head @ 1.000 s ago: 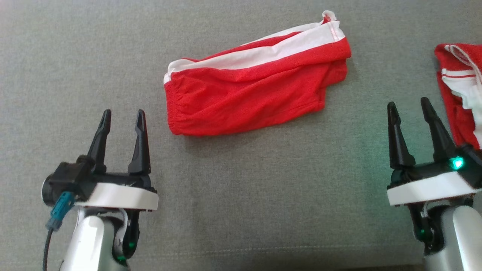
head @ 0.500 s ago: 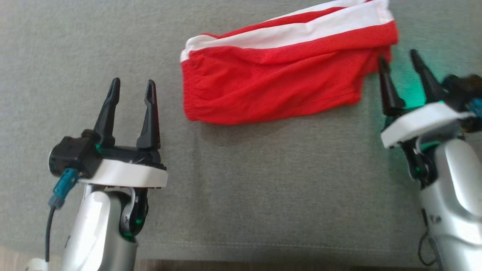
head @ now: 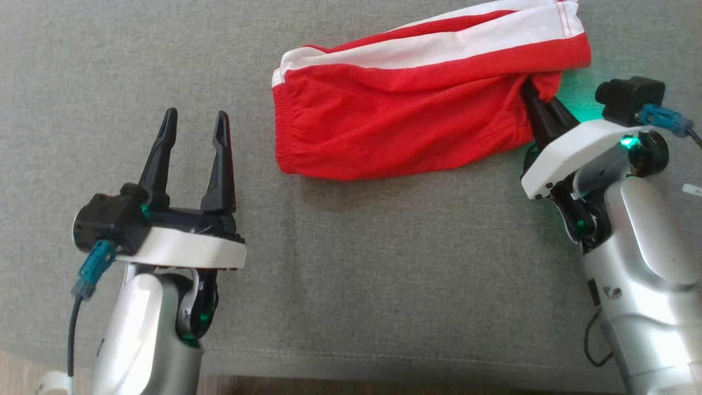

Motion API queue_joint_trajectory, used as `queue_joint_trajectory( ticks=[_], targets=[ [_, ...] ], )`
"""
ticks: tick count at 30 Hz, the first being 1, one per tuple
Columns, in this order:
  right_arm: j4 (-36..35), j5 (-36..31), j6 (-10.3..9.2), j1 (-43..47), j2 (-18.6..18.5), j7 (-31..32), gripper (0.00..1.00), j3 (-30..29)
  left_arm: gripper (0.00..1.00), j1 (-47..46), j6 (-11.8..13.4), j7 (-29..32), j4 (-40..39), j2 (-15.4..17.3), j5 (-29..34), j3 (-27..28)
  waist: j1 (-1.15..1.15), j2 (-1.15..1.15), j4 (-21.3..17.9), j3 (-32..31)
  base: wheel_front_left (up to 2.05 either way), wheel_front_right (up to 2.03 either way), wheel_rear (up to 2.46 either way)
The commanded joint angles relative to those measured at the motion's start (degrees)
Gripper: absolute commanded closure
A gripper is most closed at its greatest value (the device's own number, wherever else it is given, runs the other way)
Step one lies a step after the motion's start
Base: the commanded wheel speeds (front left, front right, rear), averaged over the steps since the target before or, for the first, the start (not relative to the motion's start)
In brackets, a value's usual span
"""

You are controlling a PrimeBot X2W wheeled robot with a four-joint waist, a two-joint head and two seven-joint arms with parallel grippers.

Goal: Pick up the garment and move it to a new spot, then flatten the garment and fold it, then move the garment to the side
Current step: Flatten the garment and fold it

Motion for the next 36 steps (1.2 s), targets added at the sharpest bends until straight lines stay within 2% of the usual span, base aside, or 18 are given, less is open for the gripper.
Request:
queue_joint_trajectory(
  ticks=[1, 15, 24, 31, 36],
  targets=[
    [-2.35, 0.33, -0.05, 1.93, 0.81, -0.54, 1.00, -0.07, 0.00, -0.89, -0.25, -0.29, -1.64, 0.38, 0.45, 1.84, 0.00, 0.00, -0.24, -0.43, 0.00, 0.00, 0.00],
    [-13.77, -0.61, -0.05, 18.21, -1.06, -4.42, 1.00, -7.56, 0.00, 0.80, -0.28, -0.29, -1.77, 0.32, 0.94, 2.44, 0.00, 0.00, -2.73, -2.99, 0.00, 0.00, 0.00],
    [-16.48, -1.56, -0.05, 20.77, -1.91, -3.99, 1.00, -9.08, 0.00, 1.51, -0.42, -0.29, -1.34, 0.31, 1.06, 2.16, 0.00, 0.00, -2.89, -4.52, 0.00, 0.00, 0.00],
    [-23.69, -6.43, -0.05, 18.49, -2.46, -1.70, 1.00, -4.17, 0.00, 2.37, -0.02, -0.29, -1.12, 0.31, 0.79, 1.71, 0.00, 0.00, -2.43, -6.47, 0.00, 0.00, 0.00],
    [-27.42, -8.72, -0.05, 14.99, -1.90, 2.15, 1.00, 5.28, 0.00, 2.63, 0.19, -0.29, -1.12, 0.31, 0.41, 1.23, 0.00, 0.00, -2.05, -7.60, 0.00, 0.00, 0.00]
  ],
)
